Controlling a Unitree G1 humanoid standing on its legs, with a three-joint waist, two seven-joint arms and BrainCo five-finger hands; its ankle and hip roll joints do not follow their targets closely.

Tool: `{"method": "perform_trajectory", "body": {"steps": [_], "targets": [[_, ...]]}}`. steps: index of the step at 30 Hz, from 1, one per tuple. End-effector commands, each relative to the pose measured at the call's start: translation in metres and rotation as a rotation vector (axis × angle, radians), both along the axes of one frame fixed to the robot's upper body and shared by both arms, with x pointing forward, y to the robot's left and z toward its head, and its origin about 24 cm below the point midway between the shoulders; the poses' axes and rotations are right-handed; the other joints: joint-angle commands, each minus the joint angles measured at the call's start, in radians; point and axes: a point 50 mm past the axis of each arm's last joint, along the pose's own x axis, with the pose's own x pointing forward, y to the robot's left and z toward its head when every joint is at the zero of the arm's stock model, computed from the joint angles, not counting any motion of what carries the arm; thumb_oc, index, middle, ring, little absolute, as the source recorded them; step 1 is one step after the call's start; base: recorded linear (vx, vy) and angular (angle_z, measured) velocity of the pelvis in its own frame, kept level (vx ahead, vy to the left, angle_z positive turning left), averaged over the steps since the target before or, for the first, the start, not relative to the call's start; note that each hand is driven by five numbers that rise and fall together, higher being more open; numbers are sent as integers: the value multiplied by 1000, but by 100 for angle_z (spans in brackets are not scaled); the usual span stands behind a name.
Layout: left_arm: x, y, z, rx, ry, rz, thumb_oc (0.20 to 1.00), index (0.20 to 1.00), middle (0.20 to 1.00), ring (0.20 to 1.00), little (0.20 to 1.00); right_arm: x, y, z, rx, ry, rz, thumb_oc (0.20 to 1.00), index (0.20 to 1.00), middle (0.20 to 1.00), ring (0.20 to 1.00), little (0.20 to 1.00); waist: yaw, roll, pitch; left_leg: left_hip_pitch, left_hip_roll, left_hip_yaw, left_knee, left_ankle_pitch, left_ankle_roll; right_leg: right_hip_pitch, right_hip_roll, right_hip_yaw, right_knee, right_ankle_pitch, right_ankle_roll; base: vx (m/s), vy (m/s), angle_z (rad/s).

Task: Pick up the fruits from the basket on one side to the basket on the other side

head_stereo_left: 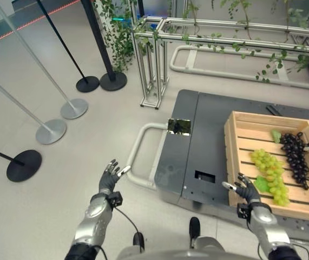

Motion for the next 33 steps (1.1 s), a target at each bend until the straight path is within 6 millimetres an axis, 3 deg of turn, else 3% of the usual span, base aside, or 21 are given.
{"method": "perform_trajectory", "body": {"steps": [1,12,27,33], "targets": [[11,11,12,17,-63,11,1000,1000,1000,1000,1000,7,-27,19,-77,-66,-58,1000,1000,1000,1000,1000,-12,-42,11,-85,-7,-13,69,-46,-8,109,-26,-50,52,-277,57,0,0,0],[14,13,16,51,-76,4,1000,1000,1000,1000,1000,5,-41,22,-127,-52,-84,1000,1000,1000,1000,1000,-15,-38,22,-100,0,-17,66,-34,-15,97,-16,-54,50,-275,54,-1,-4,1],[19,10,25,43,-118,-5,1000,1000,1000,1000,1000,9,-81,40,-222,-50,-188,1000,1000,1000,1000,1000,-7,-38,38,-119,-2,-25,61,-27,-17,83,-17,-70,50,-271,54,0,0,0],[22,9,30,46,-141,-24,1000,1000,1000,1000,1000,19,-102,58,-308,-45,-186,1000,1000,1000,1000,1000,3,-34,63,-151,-5,-31,58,-14,-20,48,-22,-73,56,-262,56,-27,-10,1]]}}
